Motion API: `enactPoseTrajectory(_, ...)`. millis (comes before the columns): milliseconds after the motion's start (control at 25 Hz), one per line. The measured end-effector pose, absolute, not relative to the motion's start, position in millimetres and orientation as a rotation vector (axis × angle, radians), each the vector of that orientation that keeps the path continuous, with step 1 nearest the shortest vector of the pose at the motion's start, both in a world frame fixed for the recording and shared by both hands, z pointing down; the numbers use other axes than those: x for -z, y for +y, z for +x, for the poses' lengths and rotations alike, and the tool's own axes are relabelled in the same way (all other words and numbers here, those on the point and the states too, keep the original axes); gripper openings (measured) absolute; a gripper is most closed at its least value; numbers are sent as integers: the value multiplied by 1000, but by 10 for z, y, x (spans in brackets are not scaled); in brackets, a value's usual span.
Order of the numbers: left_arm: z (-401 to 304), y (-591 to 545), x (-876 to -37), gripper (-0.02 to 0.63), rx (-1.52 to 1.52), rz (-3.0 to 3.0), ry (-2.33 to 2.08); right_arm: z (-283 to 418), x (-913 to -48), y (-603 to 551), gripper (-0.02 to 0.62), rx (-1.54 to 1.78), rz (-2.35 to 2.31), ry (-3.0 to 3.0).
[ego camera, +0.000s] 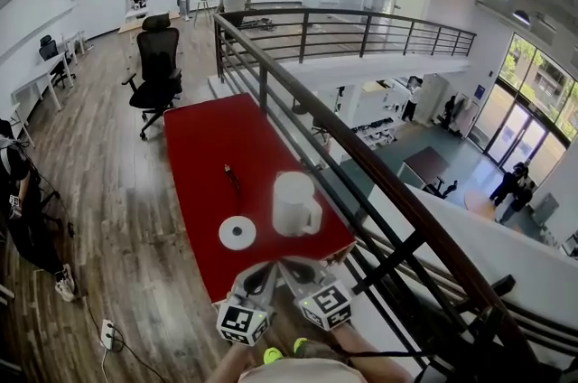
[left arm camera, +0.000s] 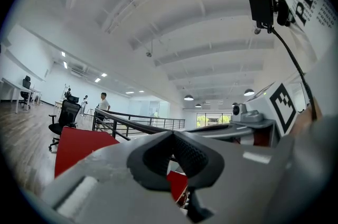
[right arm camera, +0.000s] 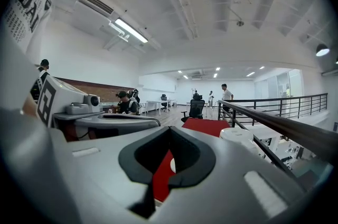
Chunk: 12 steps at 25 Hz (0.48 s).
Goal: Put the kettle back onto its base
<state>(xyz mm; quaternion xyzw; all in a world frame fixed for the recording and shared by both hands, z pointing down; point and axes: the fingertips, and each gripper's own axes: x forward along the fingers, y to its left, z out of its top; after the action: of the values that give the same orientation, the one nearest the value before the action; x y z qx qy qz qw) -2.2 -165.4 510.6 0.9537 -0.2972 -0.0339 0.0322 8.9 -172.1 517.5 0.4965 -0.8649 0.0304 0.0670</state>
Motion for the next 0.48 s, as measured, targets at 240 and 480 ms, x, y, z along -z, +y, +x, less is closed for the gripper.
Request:
enactPoseTrajectory(240,-30,-1796,-5189,-8,84,2911,-924,83,-5264,-1879,9,-93,1470,-2598)
enactPoseTrajectory(480,51,-1952,-5176,-8,57,2912,-953,165,-5320,-2075,9,-121,1456,-2600)
